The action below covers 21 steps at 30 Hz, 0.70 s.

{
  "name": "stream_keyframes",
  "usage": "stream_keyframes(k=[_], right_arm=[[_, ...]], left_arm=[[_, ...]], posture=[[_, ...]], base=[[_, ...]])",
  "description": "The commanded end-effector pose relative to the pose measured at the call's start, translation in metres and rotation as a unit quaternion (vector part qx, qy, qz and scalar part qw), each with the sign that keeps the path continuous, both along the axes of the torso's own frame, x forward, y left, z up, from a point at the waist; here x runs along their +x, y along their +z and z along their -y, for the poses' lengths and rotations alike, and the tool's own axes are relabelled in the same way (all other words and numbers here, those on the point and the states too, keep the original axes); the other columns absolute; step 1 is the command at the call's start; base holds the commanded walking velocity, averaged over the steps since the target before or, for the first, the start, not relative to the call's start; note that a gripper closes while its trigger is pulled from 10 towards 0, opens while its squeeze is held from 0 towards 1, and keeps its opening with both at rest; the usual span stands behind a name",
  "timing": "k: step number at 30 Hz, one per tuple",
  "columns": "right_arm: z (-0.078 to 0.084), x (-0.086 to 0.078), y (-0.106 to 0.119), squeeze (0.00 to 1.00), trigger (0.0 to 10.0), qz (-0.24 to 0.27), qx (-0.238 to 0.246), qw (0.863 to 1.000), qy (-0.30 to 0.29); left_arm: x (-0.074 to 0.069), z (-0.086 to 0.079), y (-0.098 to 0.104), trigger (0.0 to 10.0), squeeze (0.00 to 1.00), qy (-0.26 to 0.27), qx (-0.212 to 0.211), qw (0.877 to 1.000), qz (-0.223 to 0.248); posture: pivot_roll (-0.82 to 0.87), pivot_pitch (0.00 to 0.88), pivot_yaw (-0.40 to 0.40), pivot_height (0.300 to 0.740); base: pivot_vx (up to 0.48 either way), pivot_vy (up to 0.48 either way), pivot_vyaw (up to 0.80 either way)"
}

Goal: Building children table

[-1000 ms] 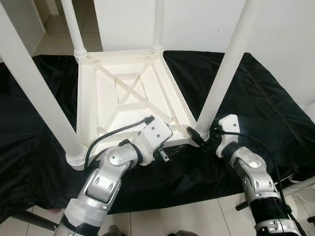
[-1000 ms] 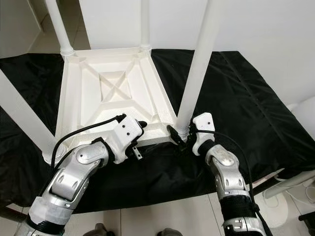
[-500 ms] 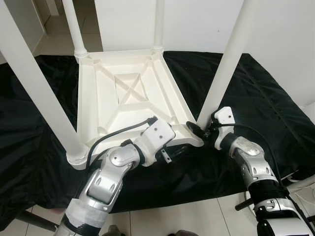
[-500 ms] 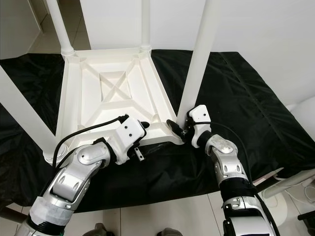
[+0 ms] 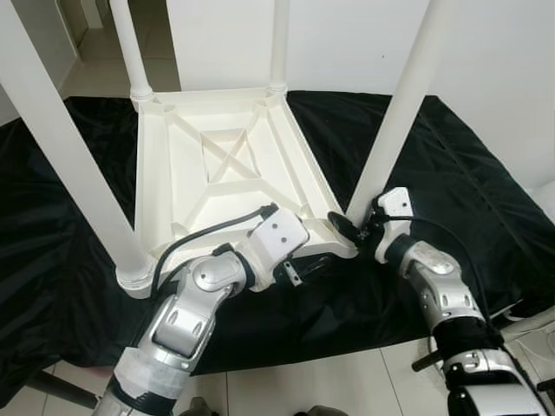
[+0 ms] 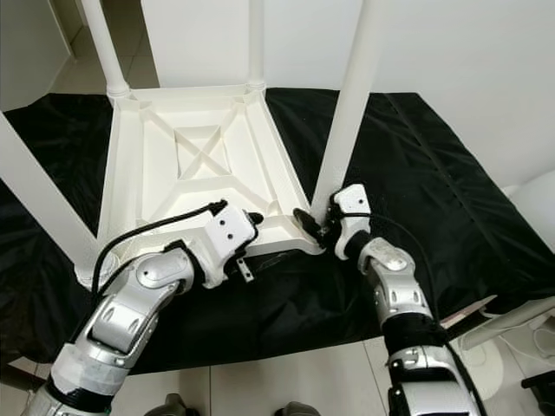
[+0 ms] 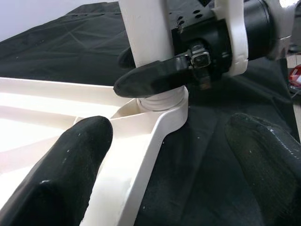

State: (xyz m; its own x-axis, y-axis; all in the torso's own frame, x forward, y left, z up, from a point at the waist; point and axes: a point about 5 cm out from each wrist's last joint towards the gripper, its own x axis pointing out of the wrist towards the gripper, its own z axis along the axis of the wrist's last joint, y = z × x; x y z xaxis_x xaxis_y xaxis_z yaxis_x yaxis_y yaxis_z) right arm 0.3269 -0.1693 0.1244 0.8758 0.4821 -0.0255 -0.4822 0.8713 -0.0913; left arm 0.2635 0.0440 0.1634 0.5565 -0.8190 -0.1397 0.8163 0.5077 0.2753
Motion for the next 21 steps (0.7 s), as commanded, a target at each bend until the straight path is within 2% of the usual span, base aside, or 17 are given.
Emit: stream_keyframes(k=[1,2,3,4,5,6,7,8,10,11,12,13,15,21], right_arm=[[-0.001,-0.001,-0.007,0.0,10.0,-0.018,-0.018,0.999,-0.024],[-0.001,-0.001,-0.007,0.0,10.0,-0.018,-0.018,0.999,-0.024],[-0.005,-0.002,-0.007,0.0,10.0,-0.019,-0.006,0.998,-0.067],[-0.005,-0.002,-0.007,0.0,10.0,-0.019,-0.006,0.998,-0.067],[-0.012,-0.004,-0.006,0.0,10.0,-0.024,0.019,0.991,-0.131],[-0.022,-0.008,-0.006,0.0,10.0,-0.028,0.04,0.978,-0.201],[-0.022,-0.008,-0.006,0.0,10.0,-0.028,0.04,0.978,-0.201],[-0.034,-0.011,-0.004,0.0,10.0,-0.027,0.06,0.965,-0.252],[-0.034,-0.011,-0.004,0.0,10.0,-0.027,0.06,0.965,-0.252],[-0.042,-0.013,-0.003,0.0,10.0,-0.026,0.072,0.957,-0.281],[-0.054,-0.015,-0.002,0.0,10.0,-0.025,0.084,0.958,-0.273],[-0.054,-0.015,-0.002,0.0,10.0,-0.025,0.084,0.958,-0.273],[-0.064,-0.015,0.0,0.0,10.0,-0.022,0.091,0.965,-0.247],[-0.061,-0.016,0.002,0.0,10.0,-0.027,0.085,0.965,-0.247]], left_arm=[[0.004,-0.002,-0.002,10.0,0.0,0.029,0.0,1.0,-0.001],[0.004,-0.002,-0.002,10.0,0.0,0.029,0.0,1.0,-0.001],[0.005,-0.004,-0.003,10.0,0.0,0.038,-0.002,0.999,-0.004],[0.005,-0.004,-0.003,10.0,0.0,0.038,-0.002,0.999,-0.004],[0.006,-0.005,-0.004,10.0,0.0,0.043,-0.003,0.999,-0.006],[0.006,-0.006,-0.005,10.0,0.0,0.045,-0.004,0.999,-0.007],[0.006,-0.006,-0.005,10.0,0.0,0.045,-0.004,0.999,-0.007],[0.006,-0.006,-0.005,10.0,0.0,0.047,-0.004,0.999,-0.007],[0.006,-0.006,-0.005,10.0,0.0,0.047,-0.004,0.999,-0.007],[0.006,-0.006,-0.005,10.0,0.0,0.048,-0.004,0.999,-0.007],[0.006,-0.006,-0.004,10.0,0.0,0.048,-0.004,0.999,-0.007],[0.006,-0.006,-0.004,10.0,0.0,0.048,-0.004,0.999,-0.007],[0.006,-0.005,-0.004,10.0,0.0,0.047,-0.005,0.999,-0.007],[0.006,-0.005,-0.004,10.0,0.0,0.045,-0.003,0.999,-0.007]], posture=[[-0.03,0.0,-0.047,0.74],[-0.03,0.0,-0.047,0.74],[-0.04,0.0,-0.049,0.74],[-0.04,0.0,-0.049,0.74],[-0.04,0.0,-0.051,0.74],[-0.04,0.0,-0.051,0.74],[-0.04,0.0,-0.051,0.74],[-0.04,0.0,-0.052,0.74],[-0.04,0.0,-0.052,0.74],[-0.04,0.0,-0.05,0.74],[-0.03,0.0,-0.048,0.74],[-0.03,0.0,-0.048,0.74],[-0.04,0.0,-0.045,0.74],[-0.03,0.0,-0.045,0.74]], base=[[0.0,0.0,0.0],[0.0,0.0,0.0],[0.0,0.0,0.0],[0.0,0.0,0.0],[0.0,0.0,0.0],[0.0,0.0,0.0],[0.0,0.0,0.0],[0.0,0.0,0.0],[0.0,0.0,0.0],[0.0,0.0,0.0],[0.0,0.0,0.0],[0.0,0.0,0.0],[0.0,0.0,0.0],[0.0,0.0,0.0]])
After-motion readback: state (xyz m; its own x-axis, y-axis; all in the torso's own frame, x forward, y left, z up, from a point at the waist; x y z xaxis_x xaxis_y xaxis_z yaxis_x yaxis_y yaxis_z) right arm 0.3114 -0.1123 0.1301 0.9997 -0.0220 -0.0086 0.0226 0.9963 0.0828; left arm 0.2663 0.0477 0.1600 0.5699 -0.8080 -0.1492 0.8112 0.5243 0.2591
